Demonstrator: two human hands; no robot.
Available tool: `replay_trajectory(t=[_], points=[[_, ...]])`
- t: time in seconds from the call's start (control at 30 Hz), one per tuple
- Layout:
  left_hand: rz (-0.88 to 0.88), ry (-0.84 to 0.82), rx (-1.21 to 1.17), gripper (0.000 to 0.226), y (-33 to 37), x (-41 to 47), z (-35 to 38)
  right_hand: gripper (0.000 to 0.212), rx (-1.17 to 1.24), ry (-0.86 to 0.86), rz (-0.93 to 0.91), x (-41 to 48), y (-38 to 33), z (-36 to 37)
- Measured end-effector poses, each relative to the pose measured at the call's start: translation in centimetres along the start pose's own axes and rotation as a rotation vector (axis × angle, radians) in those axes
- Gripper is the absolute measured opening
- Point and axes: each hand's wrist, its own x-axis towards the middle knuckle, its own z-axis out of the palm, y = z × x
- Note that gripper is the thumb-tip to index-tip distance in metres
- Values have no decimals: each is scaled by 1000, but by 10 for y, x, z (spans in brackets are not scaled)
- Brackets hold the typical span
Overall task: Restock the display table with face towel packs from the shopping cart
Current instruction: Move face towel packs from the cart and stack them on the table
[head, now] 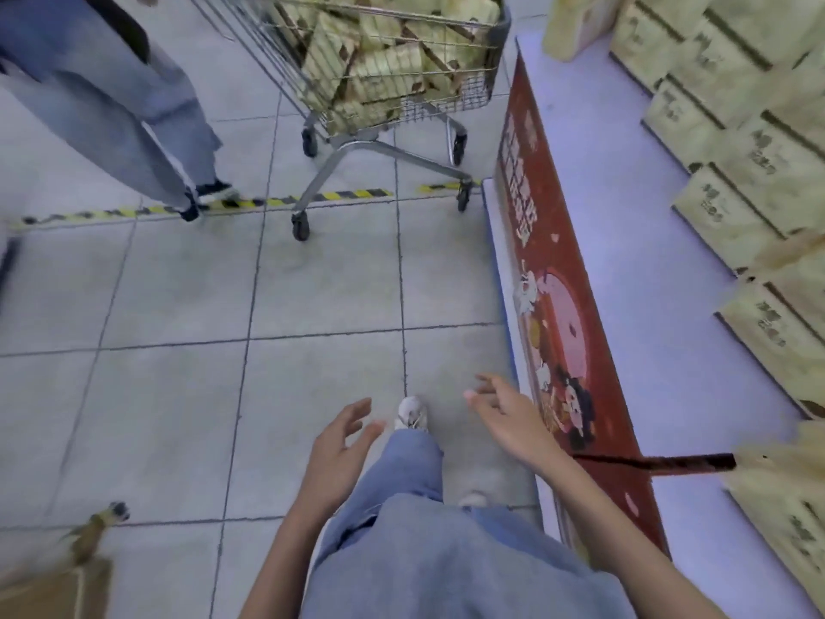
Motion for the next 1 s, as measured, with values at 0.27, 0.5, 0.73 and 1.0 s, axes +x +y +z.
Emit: replay_trajectory(t=[0.27, 0.5, 0.73, 1.0], points=[[14, 1, -21, 33, 50, 104, -44, 42, -27, -14, 13, 96, -69, -6], [106, -78, 39, 38, 120, 199, -61, 37, 29, 27, 76, 157, -99, -29], [101, -116, 46, 42, 178, 298, -58, 29, 86, 27, 112, 244, -126, -62], [48, -25, -41, 32, 244, 388, -69, 41, 20, -12, 10, 368, -210, -117]])
